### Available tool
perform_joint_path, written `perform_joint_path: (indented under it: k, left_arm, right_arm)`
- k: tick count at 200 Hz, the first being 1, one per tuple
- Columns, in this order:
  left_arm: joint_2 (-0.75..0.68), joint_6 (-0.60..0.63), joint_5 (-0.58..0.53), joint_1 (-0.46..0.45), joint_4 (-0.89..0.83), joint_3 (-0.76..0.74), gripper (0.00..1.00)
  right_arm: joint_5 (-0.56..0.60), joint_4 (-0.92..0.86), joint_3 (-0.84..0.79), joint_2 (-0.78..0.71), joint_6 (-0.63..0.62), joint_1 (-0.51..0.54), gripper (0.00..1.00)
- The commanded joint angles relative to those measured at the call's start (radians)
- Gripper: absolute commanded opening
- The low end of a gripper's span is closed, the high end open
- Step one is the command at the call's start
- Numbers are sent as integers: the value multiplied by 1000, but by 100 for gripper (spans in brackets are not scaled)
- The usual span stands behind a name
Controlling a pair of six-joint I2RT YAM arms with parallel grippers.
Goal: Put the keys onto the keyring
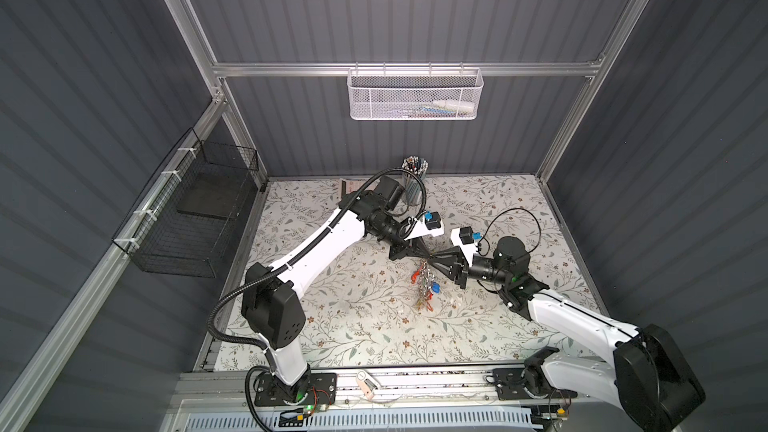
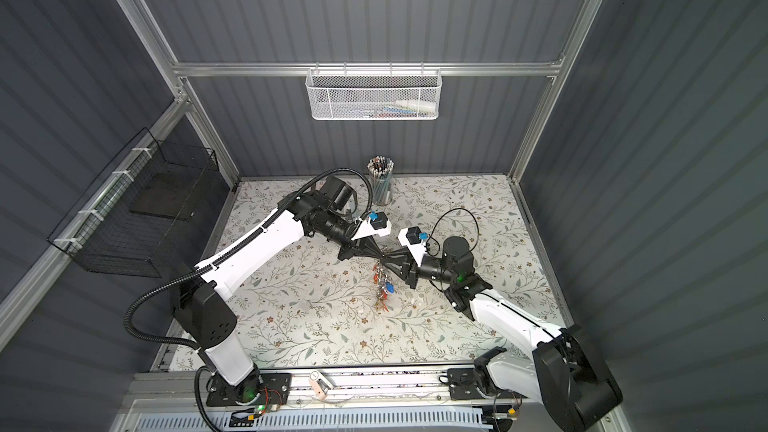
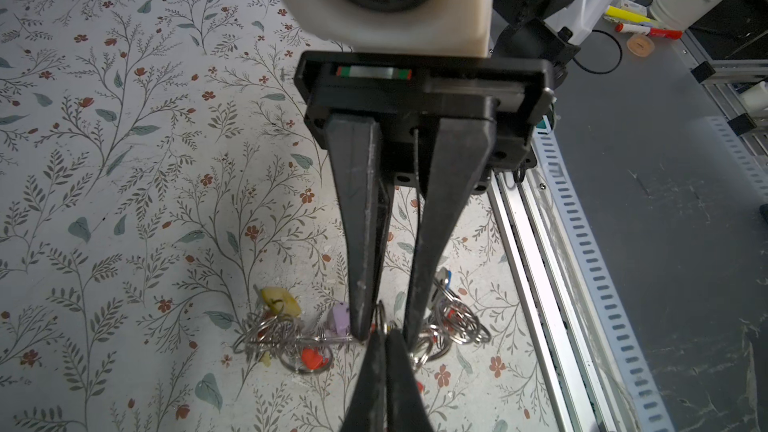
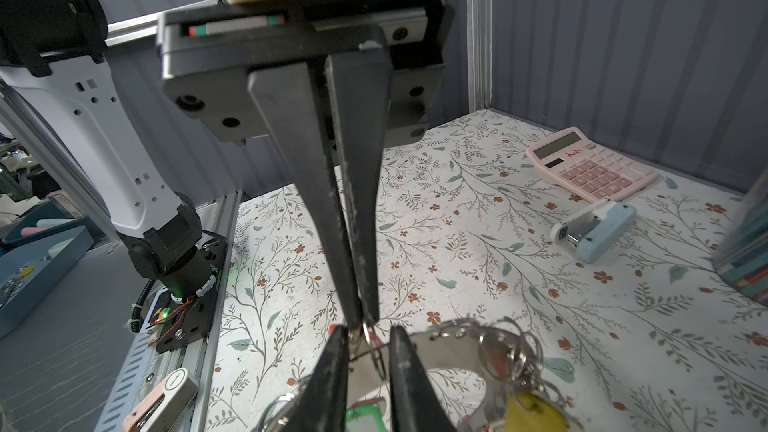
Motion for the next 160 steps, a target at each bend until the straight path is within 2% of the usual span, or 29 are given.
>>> perform_joint_path:
  k: [1,45,102,160]
  left_arm:
    - [8,18,56,-9,-7,43,0]
    - [19,16,39,-8,-14,40,0]
    - [18,15,29,-9,-25,41,0]
    - [-10,-7,39,-7,-1,16,0]
  right_arm:
    - [4,-4,26,7,-7,6,17]
    - [17,-1,18,-4,-3,6,16]
    - [23,-6,16,-10,3,5,0]
    - [26,-4,11,-17,5,5,0]
